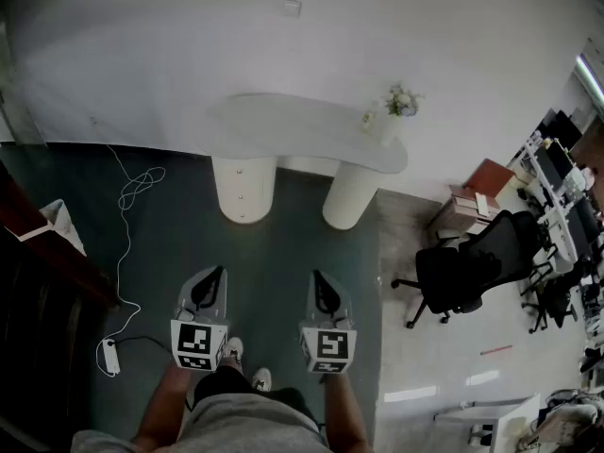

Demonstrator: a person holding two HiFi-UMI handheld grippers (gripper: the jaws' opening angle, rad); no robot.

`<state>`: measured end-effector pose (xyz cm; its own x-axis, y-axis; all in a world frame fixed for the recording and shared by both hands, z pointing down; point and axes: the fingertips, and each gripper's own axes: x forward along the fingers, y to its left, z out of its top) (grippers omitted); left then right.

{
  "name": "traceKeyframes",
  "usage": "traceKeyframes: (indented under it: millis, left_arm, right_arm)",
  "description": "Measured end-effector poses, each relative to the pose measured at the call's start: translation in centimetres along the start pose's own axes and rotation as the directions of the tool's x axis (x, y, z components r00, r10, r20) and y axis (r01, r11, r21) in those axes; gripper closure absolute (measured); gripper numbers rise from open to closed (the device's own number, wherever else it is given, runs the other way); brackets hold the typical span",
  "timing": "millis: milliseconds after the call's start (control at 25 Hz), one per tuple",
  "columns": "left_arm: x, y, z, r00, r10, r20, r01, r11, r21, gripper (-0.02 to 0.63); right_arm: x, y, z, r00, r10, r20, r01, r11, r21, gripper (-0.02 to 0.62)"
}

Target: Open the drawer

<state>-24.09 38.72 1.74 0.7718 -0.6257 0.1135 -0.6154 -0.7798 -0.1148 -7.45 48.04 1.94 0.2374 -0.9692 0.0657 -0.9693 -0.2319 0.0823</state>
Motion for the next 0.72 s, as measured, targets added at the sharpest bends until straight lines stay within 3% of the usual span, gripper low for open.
traceKeyframes:
  millis: [440,720]
  left_arm:
    - [2.3,-0.9,-0.4,1.000,-0.010,-0.008,0.010,1.000,0.007,0.597]
    - [6.9,-0.2,-1.0,1.000,-0.012,-0.020,0.011,1.000,-0.014,0.597]
  right_arm:
    - [1.7,-1.7,-1.8,0.999,0.015,-0.052,-0.015,1.000,0.010,0.594]
    - [5.2,-3.5,-2.8,0.997,0.010,-0.073,-0.009,1.000,0.007,0.594]
